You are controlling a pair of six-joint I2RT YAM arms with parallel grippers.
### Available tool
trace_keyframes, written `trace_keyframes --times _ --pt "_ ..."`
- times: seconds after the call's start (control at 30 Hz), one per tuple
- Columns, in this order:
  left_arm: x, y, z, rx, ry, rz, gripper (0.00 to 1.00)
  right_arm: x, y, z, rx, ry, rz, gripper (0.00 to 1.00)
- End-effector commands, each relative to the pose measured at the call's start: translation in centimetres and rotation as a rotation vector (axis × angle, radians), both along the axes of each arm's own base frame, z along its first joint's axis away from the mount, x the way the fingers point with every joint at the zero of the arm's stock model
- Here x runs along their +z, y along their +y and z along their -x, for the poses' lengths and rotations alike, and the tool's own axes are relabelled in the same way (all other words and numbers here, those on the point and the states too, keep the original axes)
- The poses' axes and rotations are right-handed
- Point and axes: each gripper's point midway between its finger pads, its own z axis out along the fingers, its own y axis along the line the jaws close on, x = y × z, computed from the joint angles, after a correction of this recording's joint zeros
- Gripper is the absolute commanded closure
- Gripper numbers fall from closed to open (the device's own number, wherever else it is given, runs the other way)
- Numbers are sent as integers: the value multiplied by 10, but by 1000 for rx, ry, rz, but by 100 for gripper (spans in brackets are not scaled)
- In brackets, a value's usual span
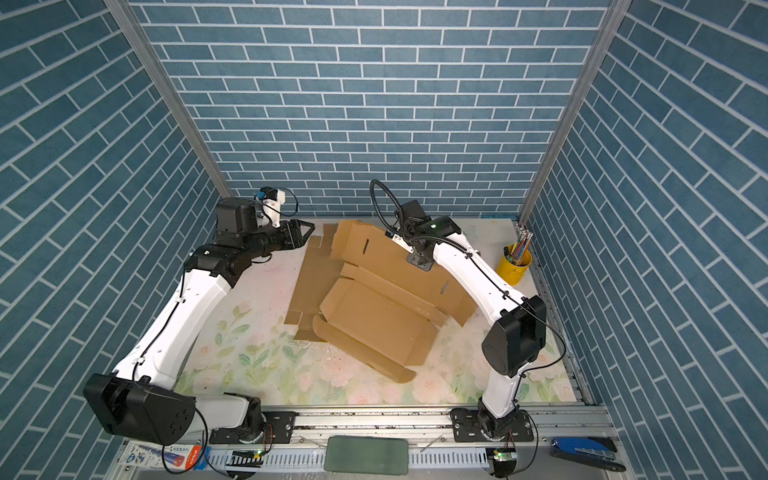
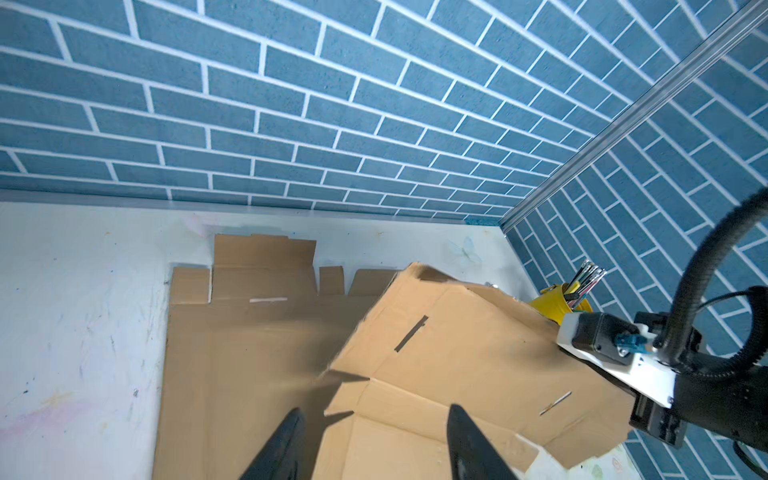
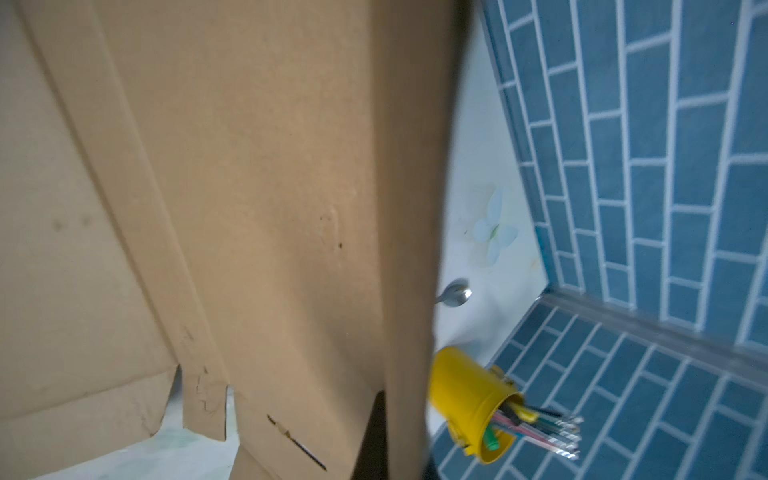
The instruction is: Fold the paper box
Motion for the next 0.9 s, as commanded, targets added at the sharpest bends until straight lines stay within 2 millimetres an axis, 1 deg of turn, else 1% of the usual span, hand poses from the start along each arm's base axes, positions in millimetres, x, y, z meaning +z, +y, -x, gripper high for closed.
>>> trace_keyframes --times 0.0,0.03,0.1,0.17,0.23,0.3,0.37,0.43,0.53,0.6,0.67,0.77,0.87 --pt "-13 10 0 20 43 26 42 22 15 -37 190 -183 162 100" --pt "-15 16 -2 39 48 46 42 21 23 -42 208 -226 156 100" --pt "-22 20 -4 51 56 61 41 5 30 -41 228 -253 165 100" --pt "-27 23 -4 63 54 47 39 -13 28 -41 217 -317 203 100" --pt "-34 25 -4 70 65 34 38 -32 27 -36 227 -389 230 100" --pt "-40 19 -3 58 71 20 38 -48 29 -28 244 -439 253 100" --pt "-47 5 1 24 70 -39 37 -55 32 -25 235 -513 268 100" --pt "-56 -13 4 -20 86 -92 36 -56 31 -25 211 -554 276 100" --pt "-66 -36 7 -77 103 -123 36 -62 31 -19 211 -541 273 100" --pt "-72 -49 8 -110 115 -132 35 -62 29 -18 205 -544 277 100" --pt "-75 -63 9 -141 119 -128 35 -59 29 -17 204 -558 274 100" --pt "-82 -78 6 -171 146 -105 35 -47 28 -19 190 -590 266 100" --pt "-83 -88 -3 -182 155 -78 34 -36 29 -18 192 -615 260 100"
